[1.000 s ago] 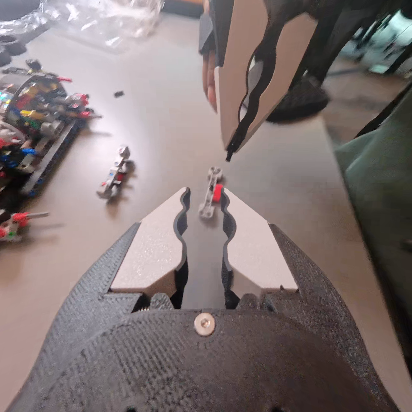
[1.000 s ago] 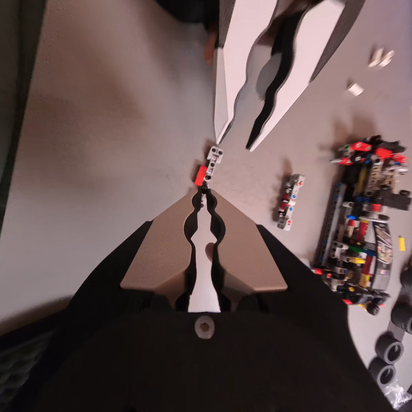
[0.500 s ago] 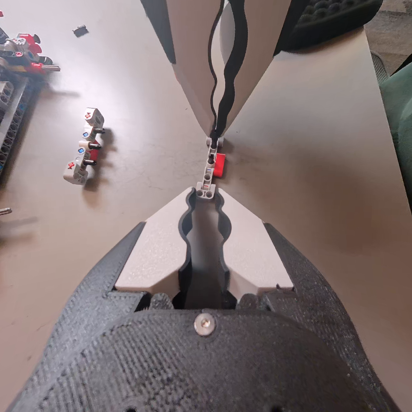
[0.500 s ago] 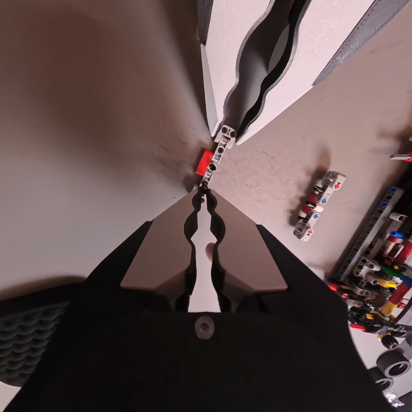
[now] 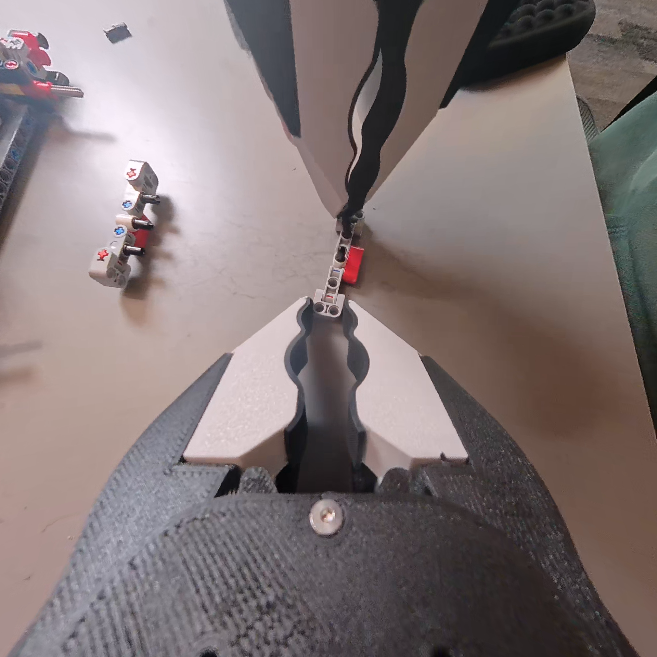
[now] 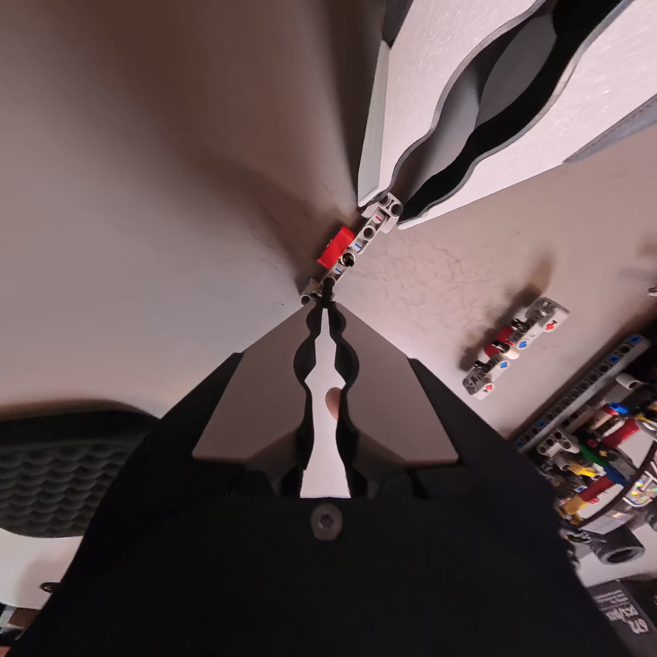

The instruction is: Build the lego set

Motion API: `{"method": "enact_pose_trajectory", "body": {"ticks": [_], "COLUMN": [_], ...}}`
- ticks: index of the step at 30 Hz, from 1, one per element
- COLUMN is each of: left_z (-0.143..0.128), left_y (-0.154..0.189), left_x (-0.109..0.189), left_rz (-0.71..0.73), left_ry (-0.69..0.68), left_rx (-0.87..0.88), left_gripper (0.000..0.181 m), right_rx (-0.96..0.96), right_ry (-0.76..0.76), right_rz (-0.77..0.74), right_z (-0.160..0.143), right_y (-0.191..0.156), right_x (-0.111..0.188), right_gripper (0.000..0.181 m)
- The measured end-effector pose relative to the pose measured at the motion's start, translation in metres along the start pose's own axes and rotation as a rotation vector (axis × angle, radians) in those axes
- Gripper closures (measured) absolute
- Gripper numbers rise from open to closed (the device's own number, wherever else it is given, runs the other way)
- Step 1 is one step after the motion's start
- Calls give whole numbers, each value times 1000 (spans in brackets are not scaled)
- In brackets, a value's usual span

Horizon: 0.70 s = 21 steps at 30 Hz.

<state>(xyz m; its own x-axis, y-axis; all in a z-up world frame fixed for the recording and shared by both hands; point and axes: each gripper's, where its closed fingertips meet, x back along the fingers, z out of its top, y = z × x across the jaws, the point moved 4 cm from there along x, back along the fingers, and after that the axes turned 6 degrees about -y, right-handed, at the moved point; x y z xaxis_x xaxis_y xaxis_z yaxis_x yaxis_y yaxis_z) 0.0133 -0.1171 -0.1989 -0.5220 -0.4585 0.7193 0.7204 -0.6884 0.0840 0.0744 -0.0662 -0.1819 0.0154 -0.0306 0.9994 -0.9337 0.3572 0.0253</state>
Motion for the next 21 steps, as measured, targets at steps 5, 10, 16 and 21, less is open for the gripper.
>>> {"method": "enact_pose_trajectory", "body": {"ticks": [5, 10, 16, 21], "left_z": [0, 12, 32, 38], "left_y": [1, 4, 11, 19], "left_x": [0, 10, 21, 28], "left_rz": [-3, -78, -216, -286], "left_ry": [3, 126, 311, 370], "left_rx": [5, 70, 176, 161], "left_gripper": [166, 162, 164, 178], "right_rx": [-21, -85, -95, -83], "right_ry": [11, 133, 292, 374], "right_rz": [4, -57, -176, -251], "right_z": [-2, 0, 19, 24], "right_y": [1, 6, 2, -2], "right_x": [3, 19, 42, 55], "right_gripper": [179, 179, 179, 179]}}
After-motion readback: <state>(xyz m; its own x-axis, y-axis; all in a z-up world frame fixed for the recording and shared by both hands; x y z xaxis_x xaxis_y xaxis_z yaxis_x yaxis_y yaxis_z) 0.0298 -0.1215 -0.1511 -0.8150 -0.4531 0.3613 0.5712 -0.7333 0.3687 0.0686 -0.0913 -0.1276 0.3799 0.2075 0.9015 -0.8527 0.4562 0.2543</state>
